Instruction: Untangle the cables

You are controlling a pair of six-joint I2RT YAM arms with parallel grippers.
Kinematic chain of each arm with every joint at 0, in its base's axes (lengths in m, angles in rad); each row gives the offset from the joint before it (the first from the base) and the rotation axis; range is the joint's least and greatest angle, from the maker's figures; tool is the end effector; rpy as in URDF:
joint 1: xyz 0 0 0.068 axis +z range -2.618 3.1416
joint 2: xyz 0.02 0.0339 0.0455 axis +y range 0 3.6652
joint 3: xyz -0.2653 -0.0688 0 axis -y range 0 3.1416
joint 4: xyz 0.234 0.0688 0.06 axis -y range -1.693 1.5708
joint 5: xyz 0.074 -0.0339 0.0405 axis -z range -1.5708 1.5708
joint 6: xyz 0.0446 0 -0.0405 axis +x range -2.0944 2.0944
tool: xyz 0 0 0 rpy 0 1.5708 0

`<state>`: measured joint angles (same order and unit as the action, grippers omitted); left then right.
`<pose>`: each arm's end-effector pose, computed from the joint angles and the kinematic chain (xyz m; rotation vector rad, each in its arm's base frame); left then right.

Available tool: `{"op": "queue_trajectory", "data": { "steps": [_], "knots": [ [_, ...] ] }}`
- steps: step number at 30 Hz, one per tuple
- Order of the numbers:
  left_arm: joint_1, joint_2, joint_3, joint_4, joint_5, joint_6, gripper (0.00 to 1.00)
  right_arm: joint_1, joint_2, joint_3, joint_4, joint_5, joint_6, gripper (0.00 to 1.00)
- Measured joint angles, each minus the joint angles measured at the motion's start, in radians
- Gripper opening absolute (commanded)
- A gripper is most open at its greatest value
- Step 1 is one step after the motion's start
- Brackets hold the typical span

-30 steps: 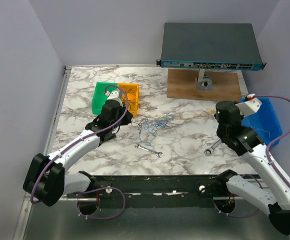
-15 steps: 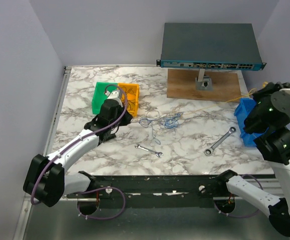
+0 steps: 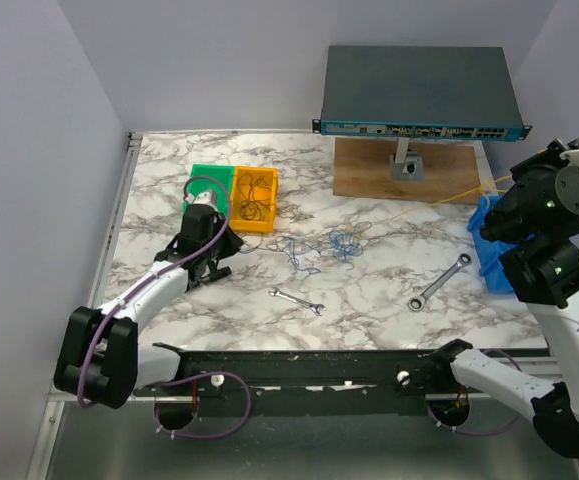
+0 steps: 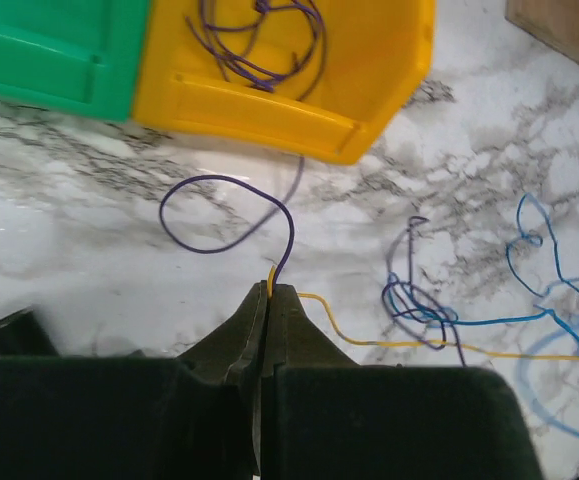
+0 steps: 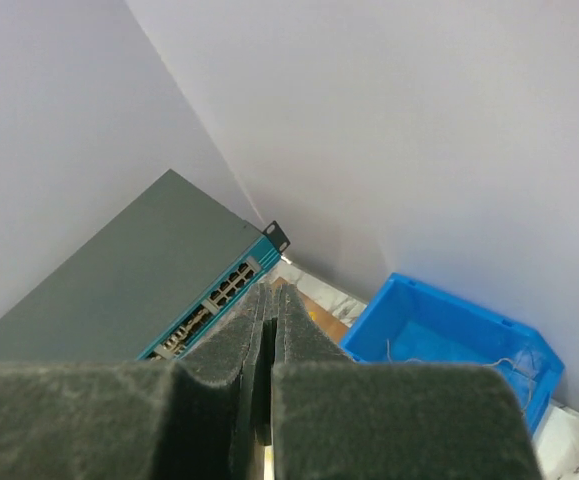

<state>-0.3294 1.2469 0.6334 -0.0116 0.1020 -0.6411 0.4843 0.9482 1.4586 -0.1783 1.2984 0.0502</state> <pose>0.2421 -0.0876 0.2101 -0.2937 2.2509 -0.6439 0.1275 0.0185 0.5237 0.8430 1.2333 -0.3698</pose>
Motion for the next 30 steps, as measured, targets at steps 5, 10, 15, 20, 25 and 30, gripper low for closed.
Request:
{"op": "queue_trajectory", "data": {
  "steps": [5,10,15,20,25,30],
  "knots": [
    [0.057,-0.068,-0.056,0.009,0.0,-0.017,0.0,0.0,-0.021,-0.029,-0.011,-0.006,-0.001,0.01],
    [0.052,-0.15,-0.083,0.042,0.014,-0.014,0.0,-0.002,-0.043,-0.117,-0.248,-0.18,0.259,0.03],
    [-0.004,-0.153,-0.071,0.046,0.007,0.027,0.0,-0.002,-0.033,-0.416,-0.393,-0.447,0.492,0.79],
    [-0.062,-0.151,-0.032,0.014,-0.015,0.079,0.07,-0.001,-0.018,-0.594,-0.441,-0.662,0.563,0.93],
    [-0.108,-0.151,0.001,-0.019,-0.055,0.12,0.25,-0.002,0.015,-0.623,-0.386,-0.848,0.608,0.97],
    [-0.186,-0.135,0.018,-0.042,-0.099,0.151,0.58,-0.002,0.092,-0.718,-0.253,-1.069,0.631,0.82]
  ]
}}
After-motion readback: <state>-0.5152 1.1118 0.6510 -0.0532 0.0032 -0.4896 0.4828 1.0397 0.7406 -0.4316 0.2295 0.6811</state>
